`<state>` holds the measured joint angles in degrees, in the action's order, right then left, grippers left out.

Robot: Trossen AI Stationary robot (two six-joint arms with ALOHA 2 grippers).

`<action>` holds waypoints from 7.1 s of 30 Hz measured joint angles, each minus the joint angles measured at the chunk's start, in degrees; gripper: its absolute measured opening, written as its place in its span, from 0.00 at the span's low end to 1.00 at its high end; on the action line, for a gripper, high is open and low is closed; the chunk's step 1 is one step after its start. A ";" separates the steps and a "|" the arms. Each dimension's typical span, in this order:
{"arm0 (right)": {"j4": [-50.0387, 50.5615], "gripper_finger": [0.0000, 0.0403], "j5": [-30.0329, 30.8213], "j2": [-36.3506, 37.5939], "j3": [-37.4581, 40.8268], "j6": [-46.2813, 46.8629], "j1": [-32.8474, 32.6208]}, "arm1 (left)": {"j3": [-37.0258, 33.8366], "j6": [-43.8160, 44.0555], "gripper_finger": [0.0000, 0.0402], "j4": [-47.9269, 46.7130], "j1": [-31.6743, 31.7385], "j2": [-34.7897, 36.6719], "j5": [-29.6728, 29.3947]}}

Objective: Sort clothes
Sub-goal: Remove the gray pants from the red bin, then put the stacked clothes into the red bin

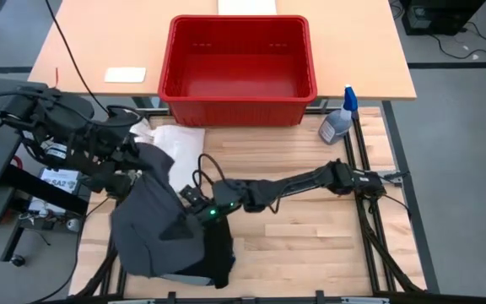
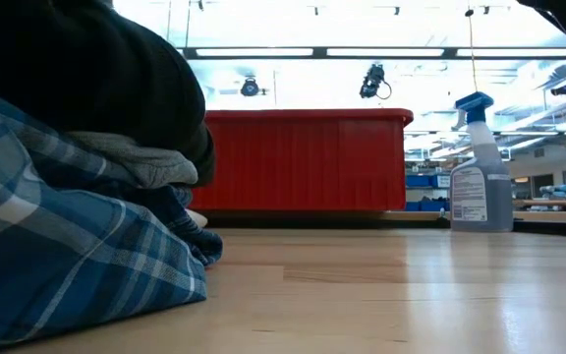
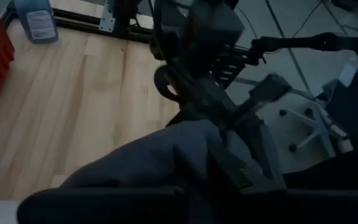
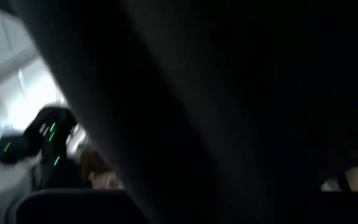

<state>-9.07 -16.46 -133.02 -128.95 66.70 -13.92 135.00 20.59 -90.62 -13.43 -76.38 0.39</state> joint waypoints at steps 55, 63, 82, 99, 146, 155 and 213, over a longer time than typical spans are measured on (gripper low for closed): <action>49.58 0.48 -1.40 -1.17 -0.02 11.48 -4.45 | -55.91 -11.97 0.07 27.35 -4.13 5.14 -3.96; 58.95 0.64 -0.45 2.20 0.02 11.69 -4.89 | -55.93 -16.27 0.09 31.73 -4.15 5.14 -4.53; 67.12 0.66 -3.18 4.55 0.07 12.61 -5.41 | -51.61 -20.14 0.68 28.76 -4.63 5.20 -9.84; 86.21 0.66 14.51 14.95 0.04 9.11 -5.67 | -54.89 -6.34 0.62 33.57 -18.68 7.26 -5.24; 54.84 0.66 35.47 13.78 0.26 -14.36 -5.39 | -83.03 17.11 0.48 56.50 -39.52 7.43 -31.37; 50.66 0.66 37.30 13.78 0.24 -15.82 -5.39 | -83.03 19.10 0.48 68.38 -39.50 7.43 -28.19; 62.72 0.66 29.17 5.63 0.59 -27.45 -3.44 | -81.76 27.73 0.48 60.57 -47.52 7.50 -17.16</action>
<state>53.65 12.72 -127.39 -128.35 39.25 -17.36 53.24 48.32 -30.05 -60.95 -68.88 -16.76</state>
